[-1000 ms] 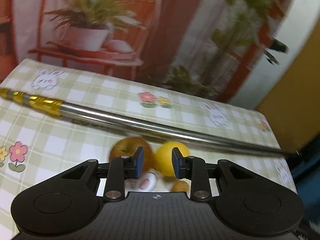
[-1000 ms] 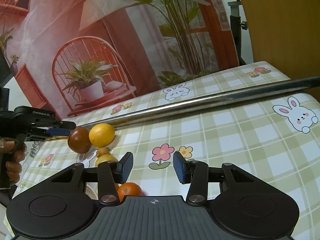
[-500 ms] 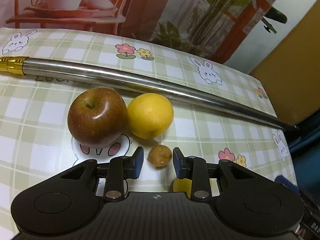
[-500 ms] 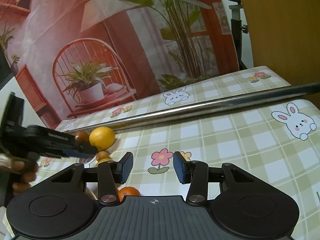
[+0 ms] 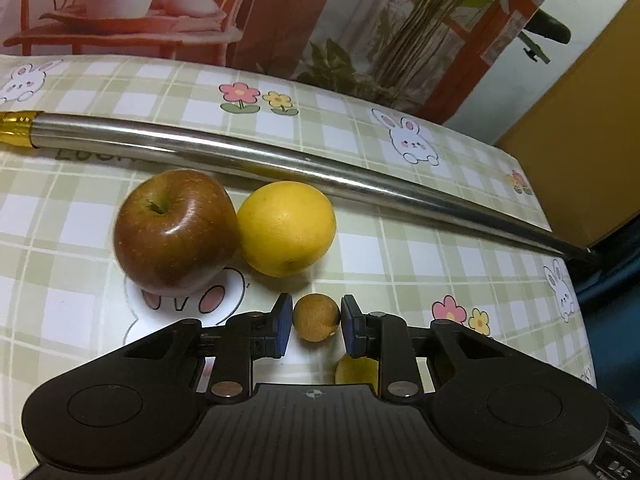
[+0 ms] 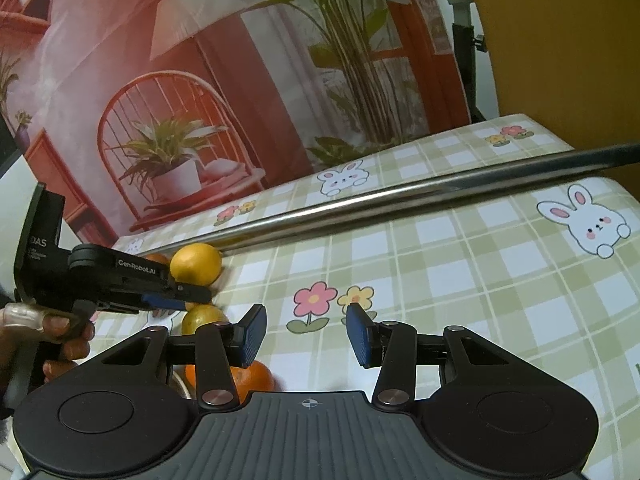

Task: Organize fruits
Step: 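Lift the kiwi with the left gripper while right grasps a small tangerine beside the plate, then carry the kiwi over the plate and open the left gripper while right releases the tangerine there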

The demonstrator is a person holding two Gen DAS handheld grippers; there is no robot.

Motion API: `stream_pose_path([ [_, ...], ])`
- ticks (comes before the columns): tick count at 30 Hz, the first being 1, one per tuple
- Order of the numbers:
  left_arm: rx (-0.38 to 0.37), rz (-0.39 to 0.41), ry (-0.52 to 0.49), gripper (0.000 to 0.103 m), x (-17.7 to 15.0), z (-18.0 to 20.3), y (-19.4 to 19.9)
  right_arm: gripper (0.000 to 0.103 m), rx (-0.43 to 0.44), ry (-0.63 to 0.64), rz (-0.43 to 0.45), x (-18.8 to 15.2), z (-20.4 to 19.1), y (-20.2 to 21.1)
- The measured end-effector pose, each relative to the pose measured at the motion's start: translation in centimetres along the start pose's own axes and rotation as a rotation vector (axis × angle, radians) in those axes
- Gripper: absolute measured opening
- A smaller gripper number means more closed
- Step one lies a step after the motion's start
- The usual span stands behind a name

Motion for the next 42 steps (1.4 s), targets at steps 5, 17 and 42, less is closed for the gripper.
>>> stream_pose_path([
  [5, -0.033, 0.036, 0.013, 0.027, -0.6, -0.5, 2.5, 0.042, 0.020, -0.013, -0.044, -1.1, -0.3, -0.9],
  [17, -0.073, 0.113, -0.018, 0.028, -2.9, -1.2, 7.8, 0.043, 0.071, 0.067, -0.172, -4.1, -3.7, -3.9],
  [42, -0.097, 0.134, -0.082, 0.028, -11.2, -4.6, 13.5, 0.032, 0.049, 0.078, -0.146, -4.3, -4.6, -2.6],
])
Point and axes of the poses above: each gripper's, at about its wrist camera, not at the fingertips, and y roughly against the way its jaws point, z to its right, x to its top, the point moved 9 cm from there along -y, roughly the way its jaws point, and after that the axes turned 8 degrees about x, right-handed, at the moved point
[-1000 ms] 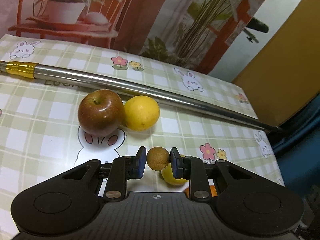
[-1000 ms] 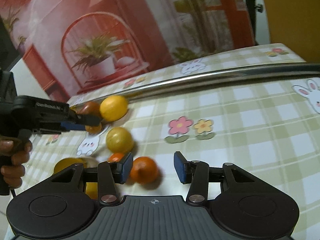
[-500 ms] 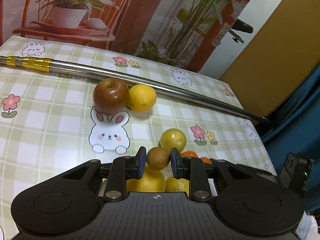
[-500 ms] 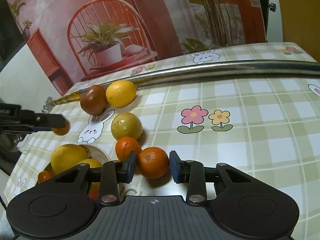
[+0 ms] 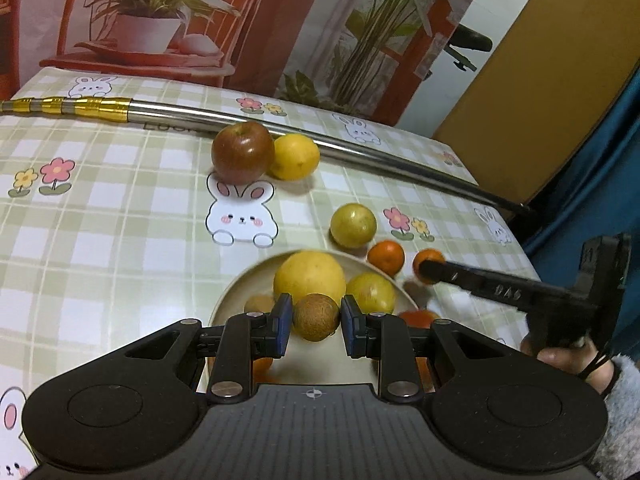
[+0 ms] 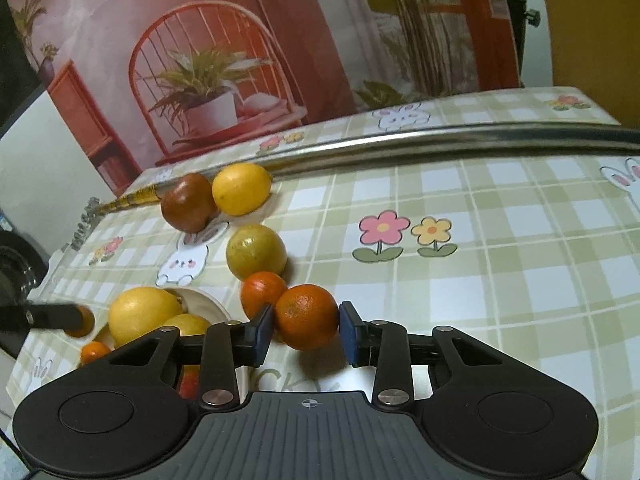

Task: Organize fruits
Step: 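Carry the kiwi over the plate and open the left gripper while right releases the tangerine there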

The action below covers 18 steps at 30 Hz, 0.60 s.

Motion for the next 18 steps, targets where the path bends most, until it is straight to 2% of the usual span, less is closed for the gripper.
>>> stream_pose_path([
  [7, -0.020, -0.018, 0.021, 0.028, -1.8, -0.3, 0.1, 0.032, 0.008, 0.027, 0.033, 0.4, -1.7, 1.9],
  [18, -0.015, -0.016, -0.017, 0.028, -4.2, 0.1, 1.6, 0.032, 0.041, 0.099, 0.035, 0.0, -6.3, 3.8],
])
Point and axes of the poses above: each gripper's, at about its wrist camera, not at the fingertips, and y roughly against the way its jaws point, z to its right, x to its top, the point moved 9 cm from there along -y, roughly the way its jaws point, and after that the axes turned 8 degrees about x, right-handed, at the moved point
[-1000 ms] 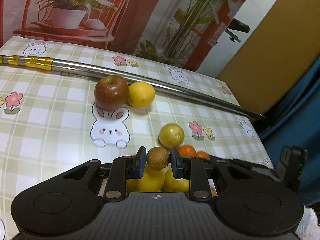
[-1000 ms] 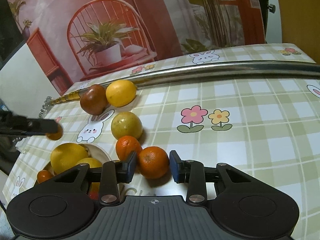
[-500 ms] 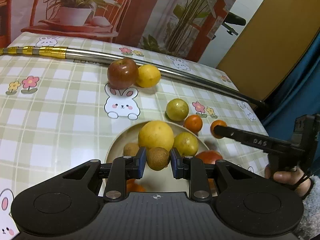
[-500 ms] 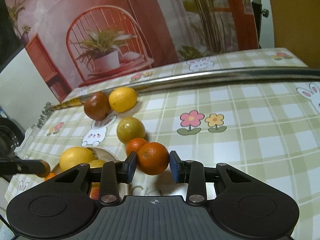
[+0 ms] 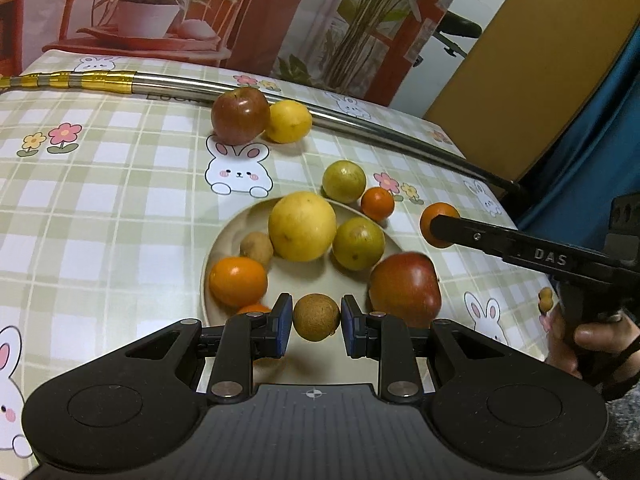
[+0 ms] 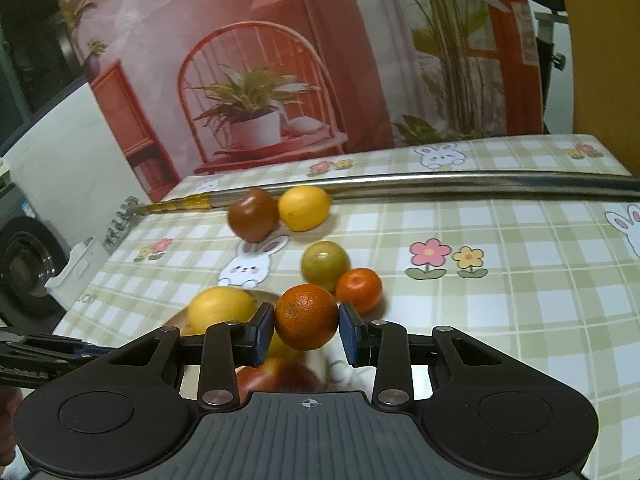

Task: Organize fruits
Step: 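Carry the kiwi over the plate and open the left gripper while right releases the tangerine there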

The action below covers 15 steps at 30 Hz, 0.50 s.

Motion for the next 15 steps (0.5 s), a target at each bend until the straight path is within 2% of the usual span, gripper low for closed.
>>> stream_pose_path([
  [10, 0.037, 0.018, -0.028, 0.028, -2.2, 0.2, 1.7, 0.032, 0.047, 0.049, -0.032, -2.5, -4.6, 2.4],
  [15, 0.055, 0.019, -0.037, 0.028, -2.8, 0.3, 1.8, 0.032, 0.068, 0.078, -0.079, -4.7, -6.6, 2.8],
])
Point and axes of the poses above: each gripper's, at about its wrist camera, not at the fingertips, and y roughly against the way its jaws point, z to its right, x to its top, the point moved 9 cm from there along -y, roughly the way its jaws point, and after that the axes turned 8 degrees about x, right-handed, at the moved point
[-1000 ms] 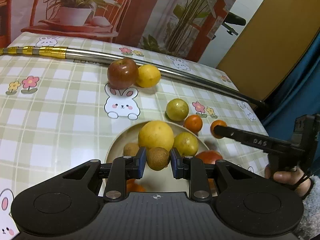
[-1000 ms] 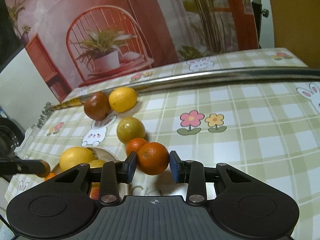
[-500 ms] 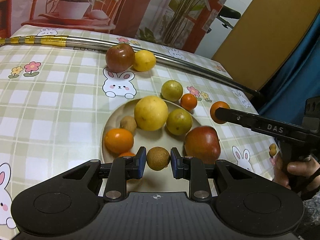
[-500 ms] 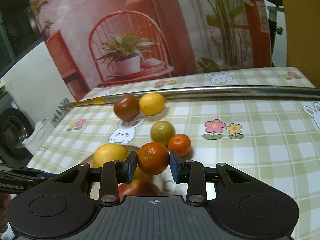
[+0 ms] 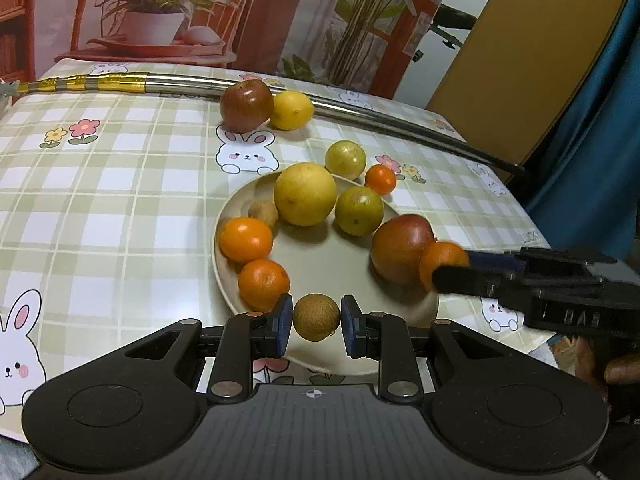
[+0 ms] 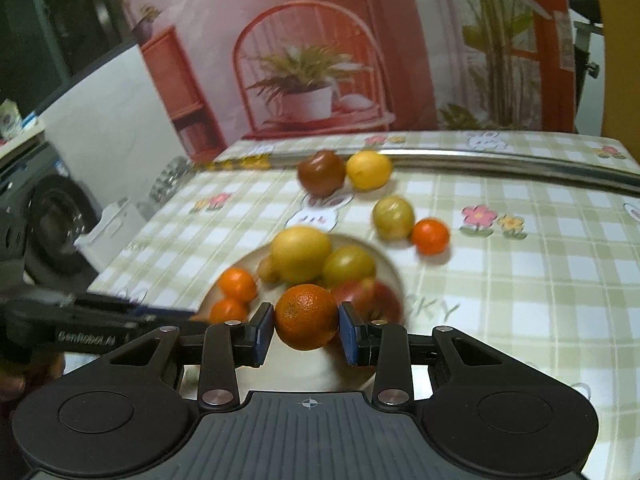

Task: Organize fruits
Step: 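Carry the kiwi over the plate and open the left gripper while right releases the tangerine there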

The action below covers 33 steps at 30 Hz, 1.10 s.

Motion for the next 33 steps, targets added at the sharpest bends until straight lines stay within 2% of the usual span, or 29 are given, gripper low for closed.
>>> stream_pose_path([
  [6, 0.013, -0.014, -0.035, 0.028, -0.4, 0.5, -0.9, 0.032, 0.011, 0.014, -0.065, -2.2, -0.7, -0.9],
  [10, 0.031, -0.026, -0.048, 0.028, -0.7, 0.3, -1.5, 0.032, 0.003, -0.024, -0.084, -2.8, 0.3, -1.7],
  [18, 0.087, -0.034, -0.087, 0.028, -0.8, -0.2, -2.6, 0.032, -0.001, -0.010, -0.126, -3.5, 0.6, -3.3],
  [27, 0.132, 0.002, -0.077, 0.028, 0.1, -1.0, -3.0, 0.033, -0.034, -0.003, -0.137, -3.8, 1.1, -3.8],
  [33, 0.117, 0.006, -0.045, 0.028, 0.1, -1.2, -2.4, 0.032, -0.052, 0.009, -0.136, -3.7, 1.2, -3.7],
])
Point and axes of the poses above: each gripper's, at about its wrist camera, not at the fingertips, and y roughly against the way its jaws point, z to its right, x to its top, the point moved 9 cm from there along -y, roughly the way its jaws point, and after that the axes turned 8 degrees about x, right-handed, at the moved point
